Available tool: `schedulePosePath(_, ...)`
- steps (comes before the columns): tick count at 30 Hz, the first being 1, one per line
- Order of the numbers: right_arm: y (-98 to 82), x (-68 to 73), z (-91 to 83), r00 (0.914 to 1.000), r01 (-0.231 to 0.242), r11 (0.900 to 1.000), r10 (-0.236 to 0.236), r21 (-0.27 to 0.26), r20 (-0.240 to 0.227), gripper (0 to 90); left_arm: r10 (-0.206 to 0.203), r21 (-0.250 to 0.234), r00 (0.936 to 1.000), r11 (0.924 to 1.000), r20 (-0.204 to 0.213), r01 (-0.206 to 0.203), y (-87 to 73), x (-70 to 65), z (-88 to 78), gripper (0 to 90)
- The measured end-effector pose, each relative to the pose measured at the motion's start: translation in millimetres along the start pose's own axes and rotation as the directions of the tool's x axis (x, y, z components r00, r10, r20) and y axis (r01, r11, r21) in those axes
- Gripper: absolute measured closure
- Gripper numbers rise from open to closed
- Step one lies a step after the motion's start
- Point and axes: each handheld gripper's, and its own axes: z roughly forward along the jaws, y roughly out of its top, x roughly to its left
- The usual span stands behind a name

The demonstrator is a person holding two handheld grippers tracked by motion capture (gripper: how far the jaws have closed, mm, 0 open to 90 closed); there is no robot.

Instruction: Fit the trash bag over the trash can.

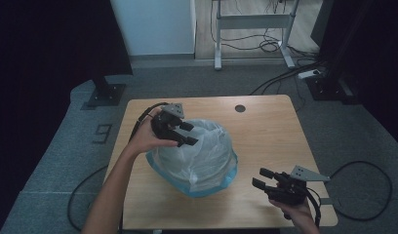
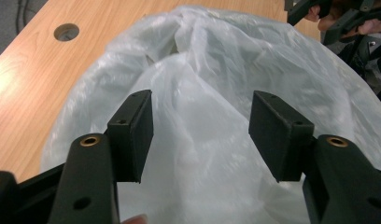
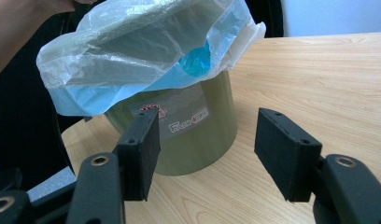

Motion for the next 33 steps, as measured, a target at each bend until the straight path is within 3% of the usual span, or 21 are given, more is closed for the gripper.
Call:
schedulePosePath(12,-2.1,-0.9,-1.0,0.9999,-0.004,1.000,0.004,-0.004,0.015,40.6,0.035,0.028,0.9977,0.9989,0.058,-0.037,27.2,0.7,24.4,49.2)
schedulePosePath(18,-3.2,-1.3,-0.9,0.9998,-0.006,1.000,0.006,-0.003,0.018,40.8,0.054,0.114,0.9962,0.9916,0.068,-0.062,38.0,-4.5,46.0,51.9)
schedulePosePath(19,-3.4,-1.5,-0.8,0.9998,-0.006,1.000,0.006,-0.003,0.018,40.8,0.064,0.151,0.9957,0.9859,0.068,-0.073,39.3,-5.3,53.8,51.9)
schedulePosePath(24,-4.1,-1.9,-0.3,0.9998,-0.006,1.000,0.006,0.000,0.017,40.8,0.069,0.217,0.9952,0.9726,0.069,-0.083,38.8,-7.8,71.3,51.9)
schedulePosePath(30,-4.7,-2.5,0.8,0.9998,-0.010,1.000,0.010,0.004,0.018,40.7,0.083,0.266,0.9937,0.9589,0.075,-0.100,38.8,-11.6,84.7,50.1)
schedulePosePath(33,-5.1,-2.6,1.0,0.9998,-0.012,1.000,0.012,0.007,0.017,40.7,0.080,0.258,0.9944,0.9614,0.069,-0.095,38.1,-12.2,83.2,48.2)
